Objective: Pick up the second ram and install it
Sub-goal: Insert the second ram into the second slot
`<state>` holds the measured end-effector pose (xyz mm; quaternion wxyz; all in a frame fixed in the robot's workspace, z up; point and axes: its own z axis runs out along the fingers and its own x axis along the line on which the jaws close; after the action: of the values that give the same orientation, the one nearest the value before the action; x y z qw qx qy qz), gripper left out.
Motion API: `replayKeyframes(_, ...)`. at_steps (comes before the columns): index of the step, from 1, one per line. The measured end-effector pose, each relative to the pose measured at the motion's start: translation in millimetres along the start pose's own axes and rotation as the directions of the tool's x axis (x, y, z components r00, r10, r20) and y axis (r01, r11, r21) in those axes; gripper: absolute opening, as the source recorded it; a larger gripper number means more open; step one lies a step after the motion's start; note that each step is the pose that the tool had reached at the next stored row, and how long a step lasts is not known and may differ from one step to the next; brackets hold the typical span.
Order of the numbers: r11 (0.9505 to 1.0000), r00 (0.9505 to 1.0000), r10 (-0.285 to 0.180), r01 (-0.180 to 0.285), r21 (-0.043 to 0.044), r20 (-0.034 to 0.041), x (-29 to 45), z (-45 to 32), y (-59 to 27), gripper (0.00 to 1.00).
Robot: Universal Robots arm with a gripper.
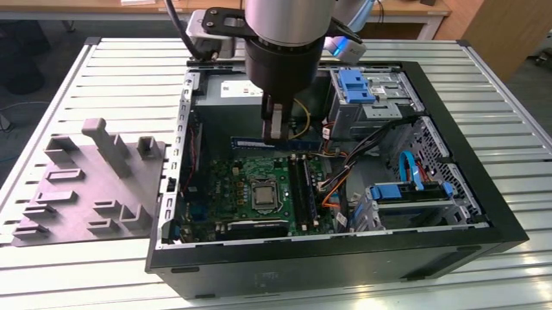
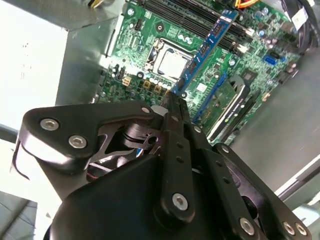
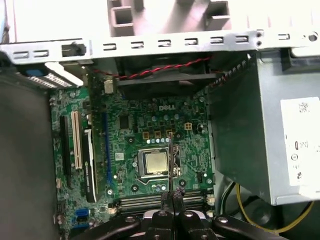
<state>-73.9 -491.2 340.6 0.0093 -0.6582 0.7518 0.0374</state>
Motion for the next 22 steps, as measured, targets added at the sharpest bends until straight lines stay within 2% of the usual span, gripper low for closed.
replayKeyframes(3, 0.9985, 0.9985, 0.055, -0.055, 0.0034, 0.0027, 0.0, 0.9, 0.0, 0.11)
replayKeyframes(6, 0.9941, 0.9941, 0.108, -0.108, 0.0066, 0.0053, 0.1, 1.6, -0.1, 0.11)
replayKeyframes(8, 0.9895, 0.9896, 0.144, -0.144, 0.0087, 0.0072, 0.1, 2.2, -0.1, 0.11)
replayKeyframes(11, 0.9800, 0.9800, 0.199, -0.199, 0.0117, 0.0103, 0.2, 3.0, -0.2, 0.11)
replayKeyframes(14, 0.9679, 0.9679, 0.251, -0.251, 0.0145, 0.0133, 0.2, 3.7, -0.2, 0.11)
replayKeyframes(17, 0.9526, 0.9527, 0.304, -0.304, 0.0172, 0.0166, 0.3, 4.5, -0.2, 0.11)
replayKeyframes(20, 0.9348, 0.9349, 0.354, -0.355, 0.0196, 0.0200, 0.3, 5.2, -0.3, 0.11)
replayKeyframes(22, 0.9208, 0.9210, 0.389, -0.389, 0.0212, 0.0224, 0.3, 5.7, -0.3, 0.11)
